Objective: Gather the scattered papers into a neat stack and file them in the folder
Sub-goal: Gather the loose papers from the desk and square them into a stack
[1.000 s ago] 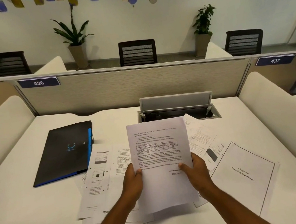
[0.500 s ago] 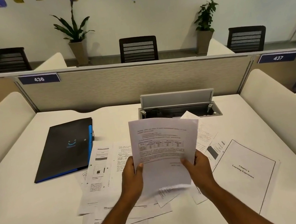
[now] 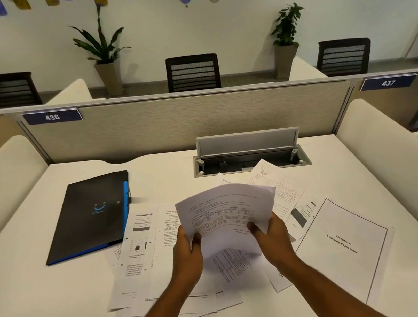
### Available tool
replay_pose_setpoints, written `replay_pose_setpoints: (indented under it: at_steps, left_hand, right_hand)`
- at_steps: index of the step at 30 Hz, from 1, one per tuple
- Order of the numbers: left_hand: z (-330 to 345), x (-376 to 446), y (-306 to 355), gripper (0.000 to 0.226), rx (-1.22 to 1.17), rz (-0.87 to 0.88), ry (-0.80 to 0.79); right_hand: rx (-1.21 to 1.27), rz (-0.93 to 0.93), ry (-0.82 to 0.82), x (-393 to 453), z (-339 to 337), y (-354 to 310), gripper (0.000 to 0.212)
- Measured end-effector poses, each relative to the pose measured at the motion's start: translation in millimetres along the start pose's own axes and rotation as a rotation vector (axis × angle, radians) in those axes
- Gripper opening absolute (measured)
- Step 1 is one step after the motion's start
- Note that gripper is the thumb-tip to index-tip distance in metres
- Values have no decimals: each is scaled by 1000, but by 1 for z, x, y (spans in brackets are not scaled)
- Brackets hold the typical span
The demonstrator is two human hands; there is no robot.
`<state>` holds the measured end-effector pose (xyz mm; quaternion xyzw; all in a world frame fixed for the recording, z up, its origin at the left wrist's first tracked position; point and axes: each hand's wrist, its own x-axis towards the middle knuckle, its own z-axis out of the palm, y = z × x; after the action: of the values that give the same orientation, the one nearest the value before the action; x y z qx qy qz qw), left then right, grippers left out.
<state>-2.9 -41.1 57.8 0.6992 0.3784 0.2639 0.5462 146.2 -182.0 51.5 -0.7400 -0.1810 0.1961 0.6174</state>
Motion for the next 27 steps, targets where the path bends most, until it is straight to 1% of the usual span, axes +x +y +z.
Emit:
replay_pose_setpoints:
  at_steps: [2, 4, 6, 8, 10, 13, 14, 17, 19, 21, 23, 27]
  left_hand:
    - [-3, 2, 1, 43, 9, 11, 14]
    - [-6, 4, 1, 32, 1, 16, 34]
    - [-9, 6, 2, 27, -1, -27, 55]
    - [-13, 7, 1, 35, 50, -74, 84]
    - [-16, 7, -4, 41, 86, -111, 83]
    - [-17, 6, -16, 43, 101, -176, 28]
    - [-17, 5, -20, 38, 100, -202, 7]
    - [-13, 4, -31, 13, 113, -288, -17]
    - [-10, 6, -36, 6, 84, -336, -26]
    - [-6, 10, -39, 8, 136, -375, -24]
    - [-1, 15, -42, 9, 255, -396, -27]
    - [10, 26, -53, 31, 465, -303, -25]
  right_hand:
    - [-3, 8, -10, 1, 0, 0, 34]
    - [-12, 0, -11, 0, -2, -3, 30]
    - [-32, -4, -27, -1, -3, -5, 27]
    - [-41, 28, -70, -2, -2, -4, 28]
    - [-12, 102, -130, -5, 0, 2, 33]
    - [31, 176, -171, -10, -2, 20, 32]
    - [28, 186, -165, -11, -4, 27, 31]
    - [14, 221, -107, -12, -19, 49, 32]
    - [16, 238, -60, -10, -33, 60, 38]
    - [14, 250, -21, -8, -48, 68, 41]
    - [0, 269, 3, -5, -60, 74, 37]
    - [8, 319, 49, 1, -74, 82, 33]
